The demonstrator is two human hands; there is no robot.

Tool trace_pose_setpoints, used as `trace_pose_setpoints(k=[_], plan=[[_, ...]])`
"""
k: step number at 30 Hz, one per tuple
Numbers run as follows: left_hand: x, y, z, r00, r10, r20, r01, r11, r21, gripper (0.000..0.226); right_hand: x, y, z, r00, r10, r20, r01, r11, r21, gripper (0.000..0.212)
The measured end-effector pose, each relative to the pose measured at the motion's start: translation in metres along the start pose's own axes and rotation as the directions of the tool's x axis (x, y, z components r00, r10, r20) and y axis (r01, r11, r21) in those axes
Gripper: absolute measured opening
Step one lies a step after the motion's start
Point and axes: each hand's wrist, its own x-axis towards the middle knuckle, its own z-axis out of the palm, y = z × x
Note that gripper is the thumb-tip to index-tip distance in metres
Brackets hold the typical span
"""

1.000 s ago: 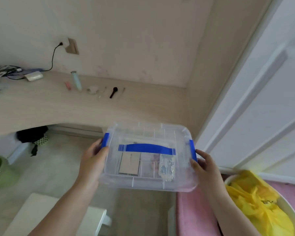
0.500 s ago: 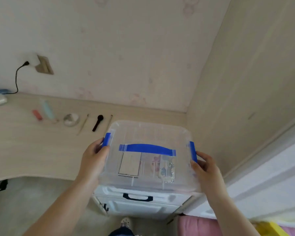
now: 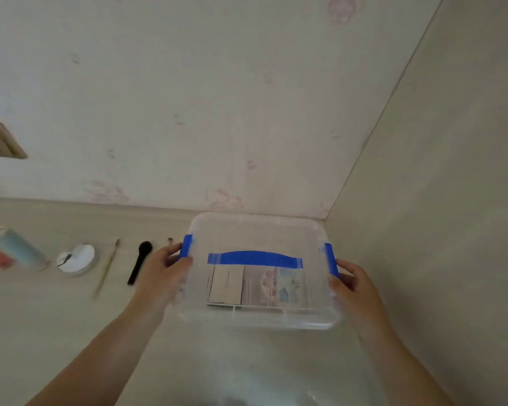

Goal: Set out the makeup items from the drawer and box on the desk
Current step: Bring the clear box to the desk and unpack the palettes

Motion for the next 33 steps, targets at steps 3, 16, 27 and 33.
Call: trace_pose_setpoints(k=[3,16,27,33], plan=[[0.01,-0.001,0.004,0.998,-0.029,-0.047,0.029,1.0,0.008,0.029,0.015,-0.004,0.0,1.0,0.017,0.021,-0.017,1.0,-0.015,0.033],[0.033,-0.001,0.012,0.979,0.058,-0.195,0.003,0.954,0.299,0.026,0.027,-0.006,0.003,1.0,0.009,-0.02,-0.012,0.983,-0.186,0.025],[0.032,0.013,0.001,0.981,0.166,-0.098,-0.064,0.757,0.65,0.035,0.024,-0.015,0.003,0.988,-0.148,0.046,0.149,0.825,-0.545,0.025],[0.036,0.012,-0.002,0.978,0.201,-0.054,-0.094,0.66,0.745,0.03,0.026,-0.012,0.003,0.989,-0.151,0.003,0.126,0.817,-0.562,0.028]])
